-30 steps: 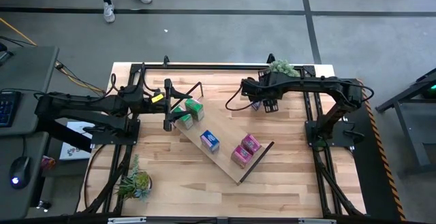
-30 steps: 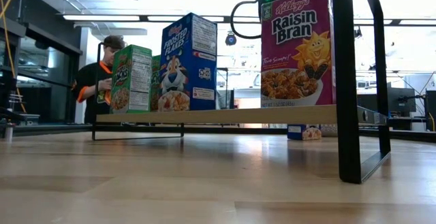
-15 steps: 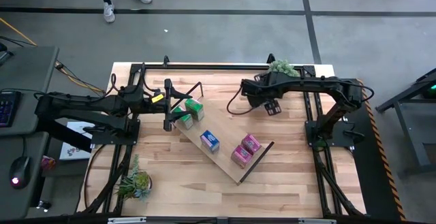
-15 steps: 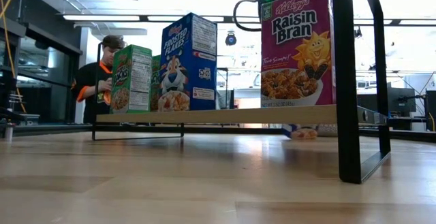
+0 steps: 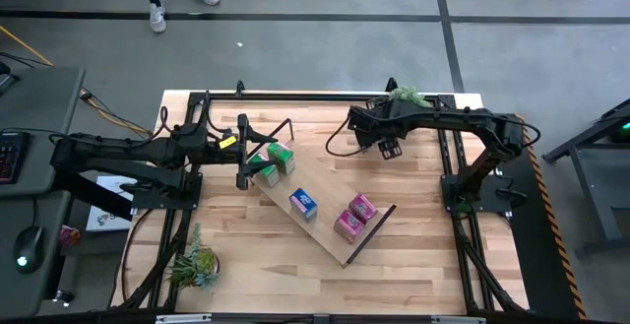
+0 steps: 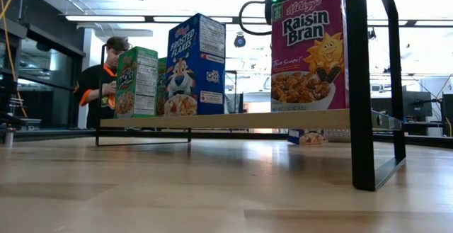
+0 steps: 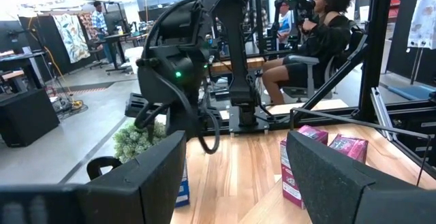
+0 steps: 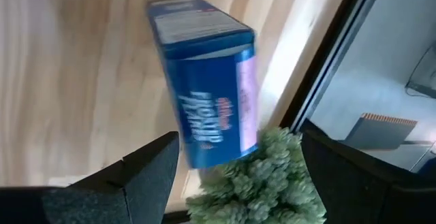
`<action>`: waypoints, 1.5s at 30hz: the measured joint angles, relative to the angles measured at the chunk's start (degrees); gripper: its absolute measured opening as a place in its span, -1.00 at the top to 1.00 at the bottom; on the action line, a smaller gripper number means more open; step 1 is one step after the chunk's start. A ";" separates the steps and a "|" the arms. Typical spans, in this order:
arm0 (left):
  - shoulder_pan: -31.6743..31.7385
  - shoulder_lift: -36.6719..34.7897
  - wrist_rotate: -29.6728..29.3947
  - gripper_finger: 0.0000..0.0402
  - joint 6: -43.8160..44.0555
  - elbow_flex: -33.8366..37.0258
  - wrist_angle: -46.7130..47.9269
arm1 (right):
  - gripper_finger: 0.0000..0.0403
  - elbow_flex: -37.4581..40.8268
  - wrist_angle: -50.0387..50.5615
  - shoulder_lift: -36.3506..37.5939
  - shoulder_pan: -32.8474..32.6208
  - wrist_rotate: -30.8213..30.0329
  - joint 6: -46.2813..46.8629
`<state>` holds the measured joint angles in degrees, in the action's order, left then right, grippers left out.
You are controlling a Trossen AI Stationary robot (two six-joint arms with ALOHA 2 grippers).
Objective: Stack cereal on shelf
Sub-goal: Put the blue cereal box on the shelf
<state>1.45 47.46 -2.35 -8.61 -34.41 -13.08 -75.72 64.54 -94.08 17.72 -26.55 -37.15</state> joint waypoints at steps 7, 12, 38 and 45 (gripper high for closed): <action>0.00 -0.02 0.00 -0.21 -0.01 0.00 0.00 | -0.50 0.04 -6.07 0.00 1.41 0.20 -2.31; 0.00 -0.02 0.00 -0.21 -0.01 0.00 0.00 | -0.50 0.04 -6.10 0.00 1.83 1.22 -3.41; 0.02 0.01 0.00 -0.21 0.54 0.00 0.00 | -0.50 5.74 -9.18 -0.07 5.17 9.89 -1.88; 0.02 0.01 0.00 -0.21 0.50 0.00 -0.02 | -0.50 7.23 -12.64 -0.07 5.17 9.55 -2.48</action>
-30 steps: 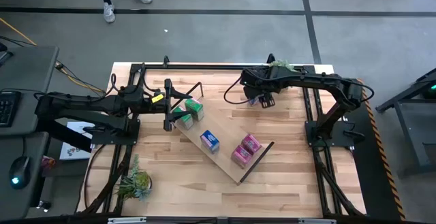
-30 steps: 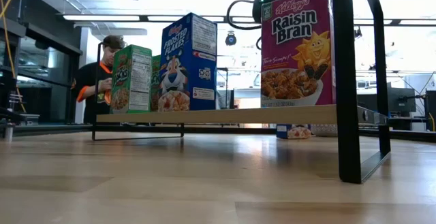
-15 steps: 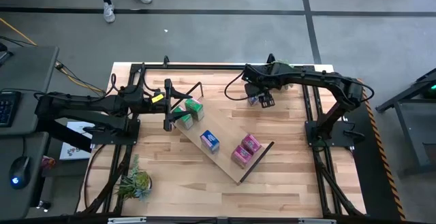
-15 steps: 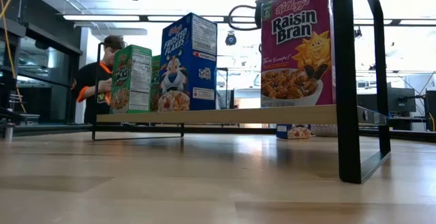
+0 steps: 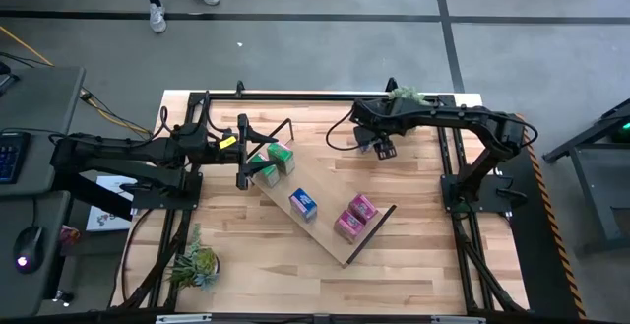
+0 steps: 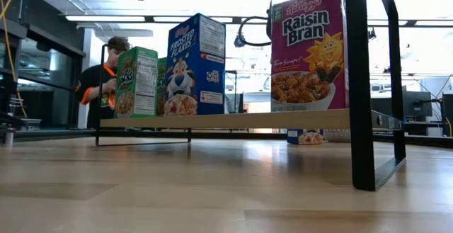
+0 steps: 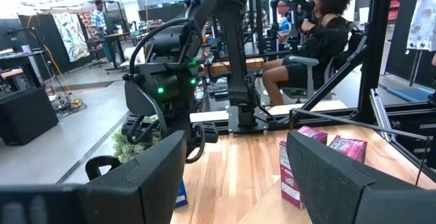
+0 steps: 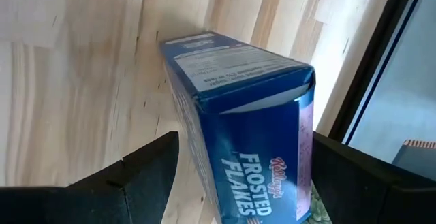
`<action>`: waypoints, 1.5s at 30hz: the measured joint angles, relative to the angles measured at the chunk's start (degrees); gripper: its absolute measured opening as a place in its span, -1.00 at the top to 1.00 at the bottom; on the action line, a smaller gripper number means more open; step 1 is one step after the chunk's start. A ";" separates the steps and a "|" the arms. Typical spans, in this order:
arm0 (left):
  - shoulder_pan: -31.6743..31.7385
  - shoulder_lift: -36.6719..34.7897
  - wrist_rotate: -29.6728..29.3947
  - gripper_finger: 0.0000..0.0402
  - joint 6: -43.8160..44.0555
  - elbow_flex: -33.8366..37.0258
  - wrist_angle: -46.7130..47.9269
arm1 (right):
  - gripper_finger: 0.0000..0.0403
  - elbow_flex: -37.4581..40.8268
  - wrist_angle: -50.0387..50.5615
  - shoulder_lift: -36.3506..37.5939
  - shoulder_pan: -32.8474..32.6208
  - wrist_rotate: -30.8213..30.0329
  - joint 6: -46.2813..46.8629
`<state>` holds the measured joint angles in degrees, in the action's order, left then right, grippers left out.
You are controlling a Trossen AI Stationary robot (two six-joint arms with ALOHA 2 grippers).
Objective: Stack cereal on shelf
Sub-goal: Put the blue cereal box on the shelf
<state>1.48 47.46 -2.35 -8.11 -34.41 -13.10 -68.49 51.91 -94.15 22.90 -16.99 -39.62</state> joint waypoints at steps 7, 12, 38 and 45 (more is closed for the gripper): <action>0.00 0.00 0.00 -0.21 -0.01 0.00 0.00 | -0.33 0.00 -0.95 0.00 0.00 -0.12 0.58; -0.01 0.00 0.01 -0.21 -0.02 0.00 0.00 | -0.02 0.00 -0.84 0.00 0.00 -1.04 0.58; 0.00 0.02 0.02 -0.21 -0.49 0.00 -0.09 | 0.36 -35.69 15.64 -0.70 -19.73 10.80 77.19; 0.00 0.02 0.00 -0.21 -0.47 0.00 -0.50 | 0.36 -35.71 14.31 -5.32 -23.62 12.00 78.66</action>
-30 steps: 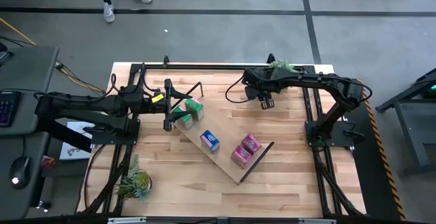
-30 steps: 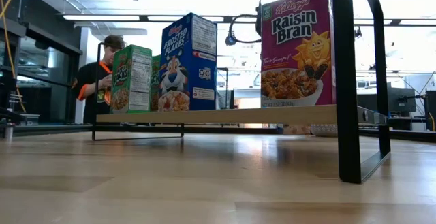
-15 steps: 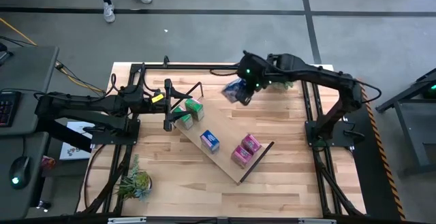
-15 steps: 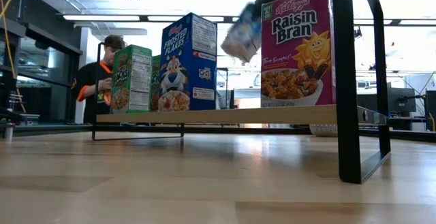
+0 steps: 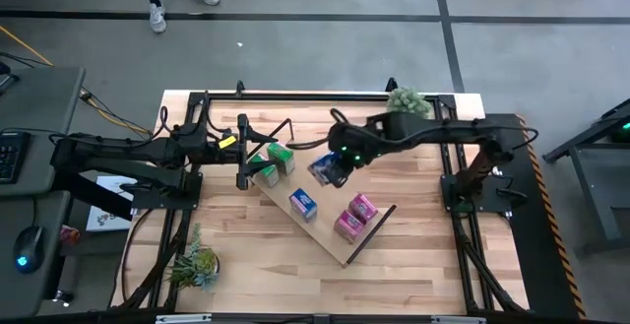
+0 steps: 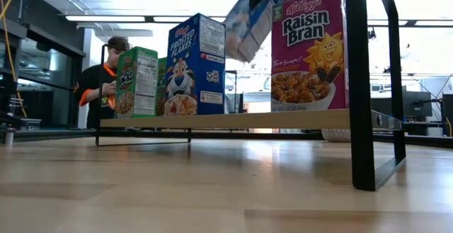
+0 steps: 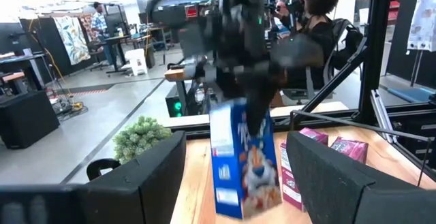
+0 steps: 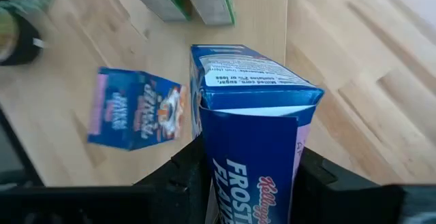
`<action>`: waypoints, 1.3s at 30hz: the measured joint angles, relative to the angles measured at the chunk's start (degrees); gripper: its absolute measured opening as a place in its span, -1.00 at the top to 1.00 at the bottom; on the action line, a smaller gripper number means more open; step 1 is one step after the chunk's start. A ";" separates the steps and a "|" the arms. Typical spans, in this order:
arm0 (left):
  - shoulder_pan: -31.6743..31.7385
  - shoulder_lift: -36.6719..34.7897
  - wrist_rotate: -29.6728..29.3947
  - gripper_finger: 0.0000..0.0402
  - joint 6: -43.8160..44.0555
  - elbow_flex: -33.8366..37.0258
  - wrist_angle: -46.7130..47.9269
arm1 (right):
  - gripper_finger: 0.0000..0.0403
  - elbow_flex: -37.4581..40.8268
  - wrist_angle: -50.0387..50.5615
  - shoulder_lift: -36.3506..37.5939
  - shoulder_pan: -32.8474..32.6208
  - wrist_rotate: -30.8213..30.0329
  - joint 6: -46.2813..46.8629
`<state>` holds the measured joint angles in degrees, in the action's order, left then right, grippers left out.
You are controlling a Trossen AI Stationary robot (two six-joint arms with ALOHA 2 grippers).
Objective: Stack cereal on shelf
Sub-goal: Put the blue cereal box on the shelf
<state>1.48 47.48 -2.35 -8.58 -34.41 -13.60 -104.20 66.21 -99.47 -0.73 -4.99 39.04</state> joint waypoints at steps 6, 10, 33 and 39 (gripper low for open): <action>0.00 0.00 0.01 -0.21 0.00 0.00 0.04 | 0.36 0.02 0.24 -4.88 0.60 3.19 -1.08; 0.00 0.00 0.00 -0.21 -0.02 0.00 0.04 | 0.36 0.02 0.31 -7.01 1.11 3.83 -2.44; -0.02 0.00 0.30 -0.21 2.26 0.00 0.50 | 0.36 0.04 -1.12 -10.05 0.12 5.46 -0.24; -0.02 0.00 0.30 -0.21 2.54 0.00 0.52 | 0.36 0.09 -0.60 -10.99 -0.01 6.98 -0.29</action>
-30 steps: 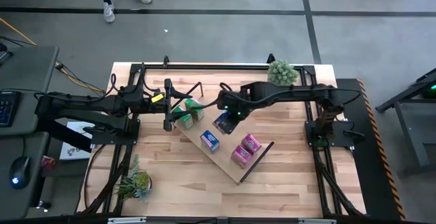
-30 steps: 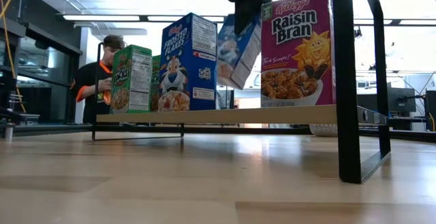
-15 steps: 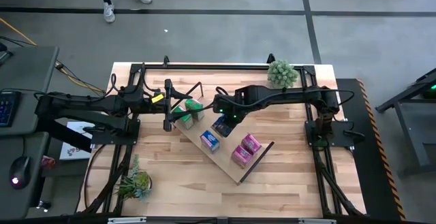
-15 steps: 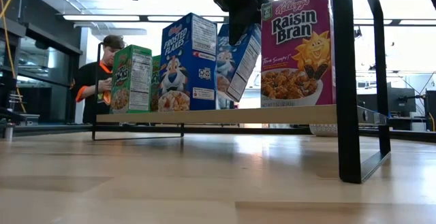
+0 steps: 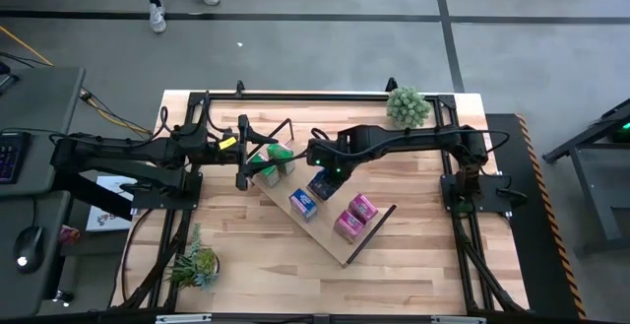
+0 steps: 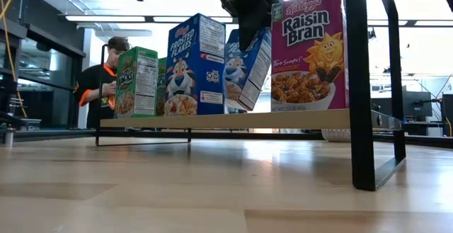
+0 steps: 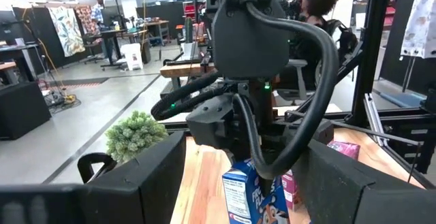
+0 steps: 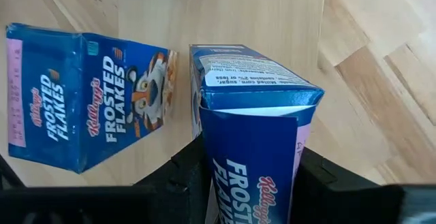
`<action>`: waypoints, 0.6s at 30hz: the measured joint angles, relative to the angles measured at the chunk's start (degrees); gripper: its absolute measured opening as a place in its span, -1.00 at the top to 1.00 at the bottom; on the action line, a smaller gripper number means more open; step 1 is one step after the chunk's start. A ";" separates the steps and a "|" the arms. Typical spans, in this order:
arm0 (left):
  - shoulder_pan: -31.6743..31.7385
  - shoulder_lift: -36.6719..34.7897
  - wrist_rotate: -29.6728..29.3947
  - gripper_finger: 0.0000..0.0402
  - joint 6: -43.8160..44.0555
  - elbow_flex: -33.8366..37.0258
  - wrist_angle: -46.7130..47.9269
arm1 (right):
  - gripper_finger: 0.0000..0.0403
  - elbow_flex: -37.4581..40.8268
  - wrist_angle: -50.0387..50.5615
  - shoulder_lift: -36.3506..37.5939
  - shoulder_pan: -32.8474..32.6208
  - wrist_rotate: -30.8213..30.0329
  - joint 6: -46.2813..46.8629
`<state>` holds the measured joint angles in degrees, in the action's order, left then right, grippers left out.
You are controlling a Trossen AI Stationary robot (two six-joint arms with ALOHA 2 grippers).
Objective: Stack cereal on shelf
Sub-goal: Put the blue cereal box on the shelf
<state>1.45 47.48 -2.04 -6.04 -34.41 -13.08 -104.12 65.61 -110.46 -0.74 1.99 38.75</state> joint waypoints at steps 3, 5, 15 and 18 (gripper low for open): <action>0.00 0.00 0.00 -0.21 -0.02 0.00 -0.01 | 0.36 0.00 -0.05 -0.42 -0.08 -0.17 0.26; 0.00 0.00 0.00 -0.21 0.00 0.00 -0.04 | 0.36 0.00 0.20 -0.71 -0.08 -0.19 0.27; 0.00 0.00 0.00 -0.21 0.00 0.00 -0.11 | 0.36 0.00 0.17 -0.81 -0.46 -1.51 -1.14; 0.00 0.00 -0.02 -0.21 0.00 0.00 -0.11 | 0.35 0.00 0.15 -0.81 -0.54 -1.47 -1.26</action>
<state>1.45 47.48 -2.06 -6.04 -34.41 -13.19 -104.12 65.76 -111.26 -1.28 0.51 37.50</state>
